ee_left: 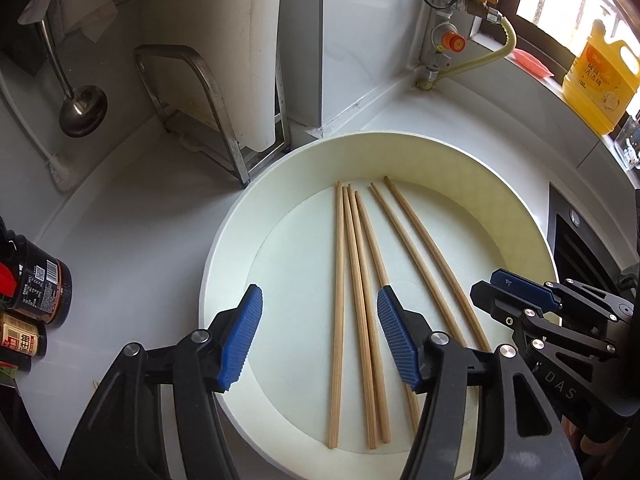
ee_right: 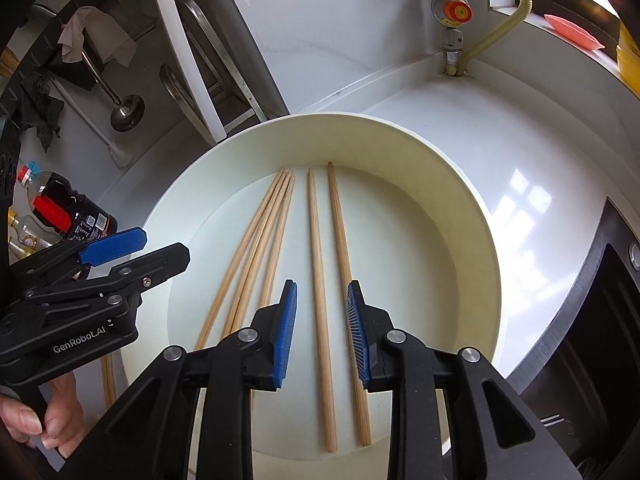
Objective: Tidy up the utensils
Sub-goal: 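Move both open tools back to the remaining chopsticks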
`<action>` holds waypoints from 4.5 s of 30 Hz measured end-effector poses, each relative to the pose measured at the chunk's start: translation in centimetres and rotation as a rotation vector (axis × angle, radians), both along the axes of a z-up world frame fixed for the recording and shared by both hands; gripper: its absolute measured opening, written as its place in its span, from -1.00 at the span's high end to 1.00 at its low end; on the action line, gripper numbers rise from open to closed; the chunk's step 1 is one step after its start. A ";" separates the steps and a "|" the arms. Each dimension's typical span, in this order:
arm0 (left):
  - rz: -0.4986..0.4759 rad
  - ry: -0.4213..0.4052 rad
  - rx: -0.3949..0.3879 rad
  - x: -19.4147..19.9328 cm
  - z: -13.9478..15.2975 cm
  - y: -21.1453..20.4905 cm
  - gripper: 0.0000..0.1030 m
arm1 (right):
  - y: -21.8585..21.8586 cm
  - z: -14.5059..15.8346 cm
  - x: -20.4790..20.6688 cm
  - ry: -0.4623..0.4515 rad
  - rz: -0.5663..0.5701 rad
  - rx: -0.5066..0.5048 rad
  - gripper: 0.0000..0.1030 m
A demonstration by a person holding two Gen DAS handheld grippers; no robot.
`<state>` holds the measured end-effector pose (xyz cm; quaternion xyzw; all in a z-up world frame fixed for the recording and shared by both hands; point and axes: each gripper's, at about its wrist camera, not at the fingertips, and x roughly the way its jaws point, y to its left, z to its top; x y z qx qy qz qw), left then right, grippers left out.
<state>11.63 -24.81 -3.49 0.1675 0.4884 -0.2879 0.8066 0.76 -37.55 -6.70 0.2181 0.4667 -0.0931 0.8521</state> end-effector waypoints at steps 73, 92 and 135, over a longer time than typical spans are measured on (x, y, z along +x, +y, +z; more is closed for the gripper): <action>0.599 0.005 0.014 -10.0 -1.5 34.7 -0.56 | 27.2 2.1 -1.1 0.024 0.523 -0.069 -0.02; 0.524 0.025 0.028 -8.7 -5.3 36.5 -0.56 | 32.5 -3.8 0.2 0.086 0.494 -0.085 -0.06; 0.451 0.080 0.013 -7.0 -9.0 32.5 -0.56 | 30.0 -6.1 1.4 0.135 0.437 -0.235 -0.06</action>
